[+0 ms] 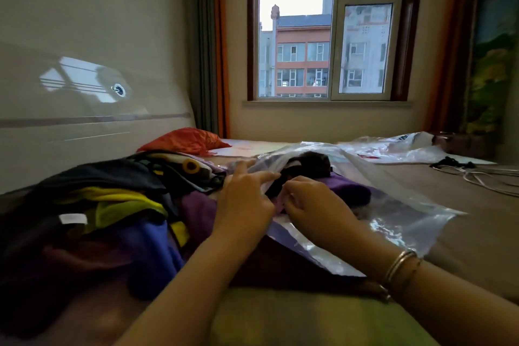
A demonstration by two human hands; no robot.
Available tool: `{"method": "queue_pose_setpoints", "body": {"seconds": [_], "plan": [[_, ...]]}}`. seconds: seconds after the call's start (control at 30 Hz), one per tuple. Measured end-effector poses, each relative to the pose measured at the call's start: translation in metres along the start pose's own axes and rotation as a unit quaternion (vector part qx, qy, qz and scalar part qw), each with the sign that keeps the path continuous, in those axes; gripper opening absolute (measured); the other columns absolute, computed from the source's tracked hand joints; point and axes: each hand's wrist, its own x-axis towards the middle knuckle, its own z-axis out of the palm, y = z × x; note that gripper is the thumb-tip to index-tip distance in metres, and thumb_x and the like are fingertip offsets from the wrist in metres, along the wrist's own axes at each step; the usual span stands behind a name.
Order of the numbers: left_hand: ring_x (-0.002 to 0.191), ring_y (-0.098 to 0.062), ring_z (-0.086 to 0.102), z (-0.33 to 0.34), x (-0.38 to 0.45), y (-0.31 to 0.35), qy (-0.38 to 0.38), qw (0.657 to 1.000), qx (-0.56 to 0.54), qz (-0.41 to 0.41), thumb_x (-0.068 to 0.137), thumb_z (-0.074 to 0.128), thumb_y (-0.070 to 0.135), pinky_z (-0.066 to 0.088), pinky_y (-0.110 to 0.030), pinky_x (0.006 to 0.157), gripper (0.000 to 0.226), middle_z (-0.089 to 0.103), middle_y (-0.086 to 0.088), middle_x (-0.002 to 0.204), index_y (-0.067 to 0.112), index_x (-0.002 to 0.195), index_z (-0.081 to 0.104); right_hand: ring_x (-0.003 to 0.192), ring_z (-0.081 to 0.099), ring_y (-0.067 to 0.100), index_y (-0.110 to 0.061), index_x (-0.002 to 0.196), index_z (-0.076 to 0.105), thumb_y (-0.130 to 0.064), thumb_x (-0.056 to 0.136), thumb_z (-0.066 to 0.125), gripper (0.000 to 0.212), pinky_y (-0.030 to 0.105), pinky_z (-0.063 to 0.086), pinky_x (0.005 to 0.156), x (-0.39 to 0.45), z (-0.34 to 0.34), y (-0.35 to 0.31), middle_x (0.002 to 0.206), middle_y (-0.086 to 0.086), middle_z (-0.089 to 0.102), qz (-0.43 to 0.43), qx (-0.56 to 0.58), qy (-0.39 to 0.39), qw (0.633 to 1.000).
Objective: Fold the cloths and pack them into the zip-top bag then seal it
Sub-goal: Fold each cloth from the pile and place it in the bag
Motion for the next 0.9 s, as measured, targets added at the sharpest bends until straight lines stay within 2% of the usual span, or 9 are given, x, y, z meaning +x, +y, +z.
{"method": "queue_pose_setpoints", "body": {"seconds": [0.1,0.2,0.3,0.37,0.53,0.7,0.8,0.87,0.9], "plan": [[0.126,-0.020,0.046,-0.018,-0.047,-0.004,0.040,0.994,-0.087,-0.051,0.077,0.051,-0.011,0.041,-0.037,0.106,0.047,0.048,-0.002,0.135,0.024,0.100,0.072,0.076,0.058,0.013,-0.015,0.092,0.067,-0.032,0.093,0.043,0.029,0.036,0.052,0.072,-0.030,0.000,-0.033,0.092,-0.002,0.060,-0.043,-0.010,0.016,0.999],[0.110,-0.012,0.054,-0.035,-0.093,-0.028,0.067,0.985,-0.093,-0.133,0.075,0.048,-0.013,0.043,-0.014,0.091,0.046,0.056,0.002,0.117,0.026,0.086,0.069,0.074,0.057,0.014,-0.014,0.088,0.067,-0.027,0.092,0.047,0.024,0.036,0.050,0.067,-0.052,0.017,-0.057,0.089,-0.001,0.060,-0.057,-0.005,-0.001,0.998],[0.089,-0.016,0.062,-0.059,-0.117,-0.059,0.082,0.967,-0.089,-0.224,0.075,0.046,-0.011,0.046,-0.013,0.068,0.044,0.065,-0.005,0.105,0.023,0.086,0.071,0.080,0.056,0.014,-0.014,0.090,0.067,-0.015,0.090,0.050,0.017,0.034,0.050,0.071,-0.058,0.048,-0.075,0.092,-0.001,0.061,-0.062,0.027,-0.023,0.997],[0.081,-0.014,0.060,-0.080,-0.124,-0.074,0.104,0.953,-0.103,-0.267,0.078,0.045,-0.011,0.041,-0.008,0.054,0.042,0.065,-0.008,0.104,0.020,0.091,0.071,0.082,0.056,0.012,-0.015,0.095,0.067,-0.012,0.089,0.049,0.018,0.031,0.050,0.074,-0.053,0.073,-0.087,0.096,-0.003,0.060,-0.053,0.068,-0.048,0.995],[0.090,-0.021,0.057,-0.112,-0.136,-0.100,0.143,0.922,-0.124,-0.338,0.082,0.046,-0.009,0.045,-0.026,0.066,0.038,0.063,-0.009,0.108,0.017,0.099,0.068,0.096,0.058,0.019,-0.013,0.111,0.060,-0.012,0.092,0.050,0.022,0.037,0.051,0.085,-0.019,0.133,-0.114,0.113,0.005,0.056,-0.010,0.147,-0.053,0.988],[0.071,-0.013,0.054,-0.131,-0.134,-0.114,0.146,0.907,-0.141,-0.368,0.085,0.043,-0.008,0.038,-0.023,0.050,0.039,0.059,-0.008,0.106,0.018,0.104,0.065,0.113,0.051,0.026,-0.011,0.117,0.057,-0.012,0.090,0.054,0.027,0.032,0.043,0.092,0.030,0.168,-0.126,0.124,0.010,0.051,0.026,0.138,-0.046,0.989],[0.072,-0.014,0.054,-0.133,-0.131,-0.122,0.128,0.909,-0.142,-0.369,0.086,0.043,-0.008,0.039,-0.023,0.051,0.039,0.059,-0.008,0.108,0.019,0.105,0.064,0.131,0.035,0.034,-0.011,0.135,0.040,-0.019,0.089,0.056,0.050,0.044,0.035,0.104,0.050,0.178,-0.116,0.142,0.014,0.036,0.094,0.025,-0.049,0.994],[0.078,-0.015,0.056,-0.129,-0.129,-0.123,0.106,0.915,-0.150,-0.359,0.088,0.042,-0.008,0.038,-0.020,0.053,0.040,0.060,-0.008,0.113,0.019,0.107,0.064,0.140,0.022,0.036,-0.013,0.144,0.026,-0.024,0.089,0.057,0.065,0.050,0.025,0.110,0.059,0.180,-0.102,0.150,0.017,0.026,0.153,-0.052,-0.090,0.983],[0.084,-0.014,0.055,-0.126,-0.128,-0.122,0.091,0.919,-0.156,-0.350,0.088,0.042,-0.008,0.038,-0.017,0.055,0.041,0.060,-0.007,0.117,0.018,0.110,0.064,0.139,0.025,0.037,-0.013,0.144,0.025,-0.024,0.089,0.058,0.065,0.050,0.026,0.109,0.061,0.180,-0.094,0.148,0.019,0.029,0.179,-0.066,-0.117,0.975]]}}
